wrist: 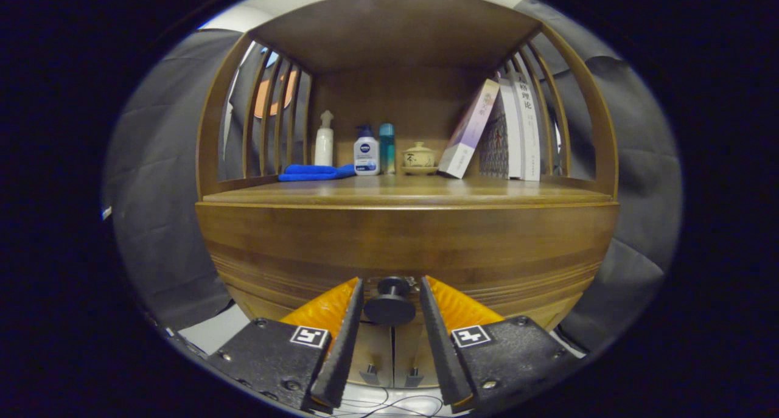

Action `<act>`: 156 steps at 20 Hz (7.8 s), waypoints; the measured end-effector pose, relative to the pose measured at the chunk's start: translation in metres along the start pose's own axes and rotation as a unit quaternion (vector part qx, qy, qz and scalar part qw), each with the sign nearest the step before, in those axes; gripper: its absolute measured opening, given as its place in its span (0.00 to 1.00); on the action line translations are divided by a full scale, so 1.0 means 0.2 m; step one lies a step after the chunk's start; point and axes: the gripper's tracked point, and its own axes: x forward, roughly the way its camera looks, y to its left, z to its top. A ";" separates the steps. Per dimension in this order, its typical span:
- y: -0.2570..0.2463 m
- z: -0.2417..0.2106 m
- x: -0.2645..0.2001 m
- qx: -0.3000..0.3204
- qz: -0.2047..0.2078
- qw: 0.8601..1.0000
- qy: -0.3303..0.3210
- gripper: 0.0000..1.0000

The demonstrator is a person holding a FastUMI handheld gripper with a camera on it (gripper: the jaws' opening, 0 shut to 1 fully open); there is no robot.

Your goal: Pull open the drawer, take out the items inside it, and place them on the countertop above the cabinet.

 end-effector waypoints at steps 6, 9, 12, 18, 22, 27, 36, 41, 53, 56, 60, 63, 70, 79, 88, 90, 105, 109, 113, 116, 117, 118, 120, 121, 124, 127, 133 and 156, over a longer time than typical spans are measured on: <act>0.00 -0.04 0.05 0.005 -0.010 1.000 0.006 0.51; 0.00 -0.04 0.04 0.005 -0.010 1.000 0.016 0.47; 0.00 -0.05 0.04 0.010 -0.012 1.000 0.019 0.42; 0.00 -0.07 -0.03 0.010 -0.011 1.000 0.026 0.36; 0.01 -0.11 -0.15 0.007 -0.008 1.000 0.028 0.35; 0.02 -0.15 -0.30 0.003 -0.004 1.000 0.030 0.35; 0.03 -0.28 -0.63 0.008 0.009 0.999 0.051 0.35; 0.03 -0.32 -0.76 0.009 0.019 0.998 0.060 0.35; 0.06 -0.27 -1.00 -0.013 0.064 0.992 0.110 0.54; 0.07 -0.12 -1.06 -0.022 0.084 0.989 0.121 0.65; 0.09 0.06 -1.05 -0.008 0.096 0.985 0.140 0.77; 0.18 0.15 -1.02 0.006 0.138 0.971 0.193 0.78; 0.08 0.33 -0.75 -0.025 0.093 0.970 0.224 0.78; 0.06 0.13 -0.40 -0.007 0.070 0.924 0.375 0.78; 0.06 -0.01 -0.20 0.002 0.041 0.903 0.427 0.71; 0.06 -0.03 -0.18 0.009 0.035 0.901 0.432 0.67; -0.02 0.01 -0.20 -0.020 -0.007 0.916 0.400 0.18; -0.05 0.14 -0.26 -0.038 -0.015 0.924 0.380 0.18; -0.05 0.27 -0.33 -0.031 -0.009 0.931 0.365 0.18; -0.05 0.38 -0.38 -0.025 0.000 0.935 0.354 0.18; -0.05 0.42 -0.39 -0.025 0.002 0.937 0.348 0.18; -0.05 0.46 -0.40 -0.023 0.003 0.940 0.341 0.18; -0.06 0.56 -0.39 -0.019 0.005 0.944 0.329 0.18; -0.06 0.60 -0.38 -0.018 0.003 0.946 0.324 0.18; -0.08 0.68 -0.31 -0.019 -0.003 0.948 0.318 0.18; -0.09 0.76 -0.18 -0.030 -0.011 0.950 0.312 0.18; -0.06 0.92 0.12 0.000 -0.007 0.951 0.308 0.18; -0.06 0.89 0.51 0.022 -0.032 0.947 0.318 0.42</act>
